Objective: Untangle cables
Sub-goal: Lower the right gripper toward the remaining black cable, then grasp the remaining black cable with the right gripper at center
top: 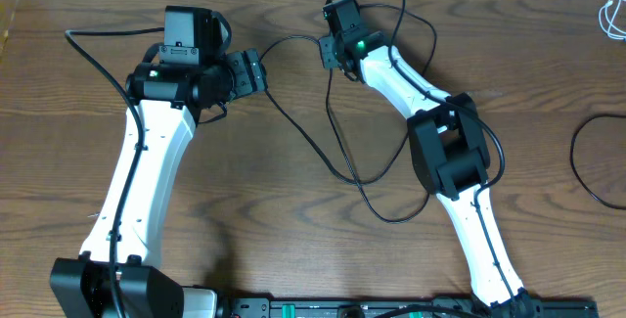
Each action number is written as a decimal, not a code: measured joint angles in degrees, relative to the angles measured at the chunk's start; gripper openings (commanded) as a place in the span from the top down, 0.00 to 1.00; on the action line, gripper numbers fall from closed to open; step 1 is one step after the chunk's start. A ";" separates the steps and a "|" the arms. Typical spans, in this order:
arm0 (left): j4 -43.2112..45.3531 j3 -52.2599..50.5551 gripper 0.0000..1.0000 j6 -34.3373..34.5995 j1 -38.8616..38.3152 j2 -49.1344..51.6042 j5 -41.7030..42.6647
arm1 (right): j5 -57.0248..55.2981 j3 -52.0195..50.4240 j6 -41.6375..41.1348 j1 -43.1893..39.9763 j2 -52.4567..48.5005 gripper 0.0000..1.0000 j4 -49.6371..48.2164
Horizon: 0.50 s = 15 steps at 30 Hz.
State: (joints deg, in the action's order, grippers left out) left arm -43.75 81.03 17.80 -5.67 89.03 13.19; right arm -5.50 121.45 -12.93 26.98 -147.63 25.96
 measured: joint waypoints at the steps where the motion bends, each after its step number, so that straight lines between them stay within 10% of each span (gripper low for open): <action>1: -0.11 0.00 0.15 0.02 0.00 0.00 0.00 | -0.59 0.13 -0.02 0.28 0.04 0.71 0.81; 15: -0.26 0.00 0.14 0.00 0.00 0.00 0.00 | -3.76 0.61 -0.22 0.70 2.73 0.99 13.97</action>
State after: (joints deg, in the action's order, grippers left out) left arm -44.01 81.03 17.80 -5.67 89.03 13.19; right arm -9.26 122.06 -13.15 27.68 -144.90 39.92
